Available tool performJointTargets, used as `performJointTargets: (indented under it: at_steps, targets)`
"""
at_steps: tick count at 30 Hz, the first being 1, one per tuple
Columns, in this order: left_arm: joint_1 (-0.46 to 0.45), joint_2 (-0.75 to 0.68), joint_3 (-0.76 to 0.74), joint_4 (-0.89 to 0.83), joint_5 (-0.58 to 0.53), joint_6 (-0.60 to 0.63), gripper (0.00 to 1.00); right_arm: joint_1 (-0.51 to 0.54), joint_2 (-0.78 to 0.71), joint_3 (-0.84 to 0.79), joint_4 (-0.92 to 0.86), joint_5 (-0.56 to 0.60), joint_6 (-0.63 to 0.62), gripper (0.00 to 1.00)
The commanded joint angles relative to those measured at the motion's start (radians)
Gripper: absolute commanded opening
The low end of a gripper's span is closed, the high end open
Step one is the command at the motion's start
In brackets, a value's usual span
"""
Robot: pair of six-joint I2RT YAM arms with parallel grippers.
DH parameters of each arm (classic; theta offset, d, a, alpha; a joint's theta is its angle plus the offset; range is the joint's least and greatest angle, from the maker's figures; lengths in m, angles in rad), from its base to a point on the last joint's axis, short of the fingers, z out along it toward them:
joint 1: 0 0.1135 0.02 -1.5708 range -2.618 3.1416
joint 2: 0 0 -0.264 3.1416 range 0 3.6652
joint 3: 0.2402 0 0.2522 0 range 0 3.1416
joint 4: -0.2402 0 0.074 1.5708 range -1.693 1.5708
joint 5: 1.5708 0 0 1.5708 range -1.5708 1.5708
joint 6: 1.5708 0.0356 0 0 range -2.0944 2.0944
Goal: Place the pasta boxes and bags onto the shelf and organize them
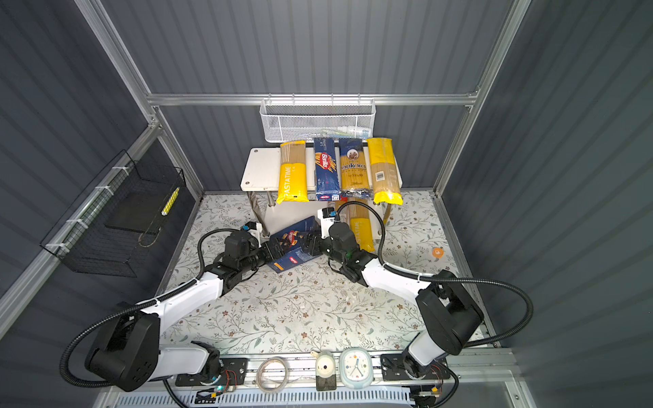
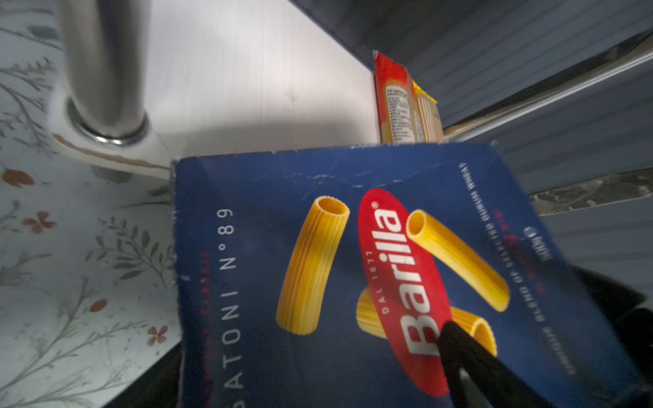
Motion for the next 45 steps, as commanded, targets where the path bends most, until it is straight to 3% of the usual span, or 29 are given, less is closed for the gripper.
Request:
performJointTargets:
  at_steps: [1, 21, 27, 38, 43, 45]
  targets:
    - [-0.077, -0.001, 0.125, 0.218, 0.192, 0.006, 0.99, 0.049, 0.013, 0.029, 0.113, -0.157, 0.002, 0.77]
    - [-0.089, -0.048, 0.174, 0.101, 0.125, 0.141, 1.00, 0.040, 0.016, -0.030, 0.196, -0.142, 0.006, 0.77]
    - [-0.090, -0.084, 0.192, -0.032, 0.051, 0.177, 1.00, 0.040, -0.026, -0.122, 0.159, -0.113, 0.021, 0.77]
    - [-0.089, -0.165, 0.008, -0.044, 0.041, 0.072, 0.99, 0.073, -0.057, -0.286, 0.175, -0.090, 0.134, 0.76]
    - [-0.090, -0.203, -0.003, -0.182, -0.012, 0.113, 1.00, 0.075, -0.072, -0.319, 0.133, -0.055, 0.137, 0.76]
    - [-0.090, -0.230, 0.001, -0.271, -0.081, 0.143, 0.99, 0.075, -0.095, -0.337, 0.107, -0.036, 0.126, 0.76]
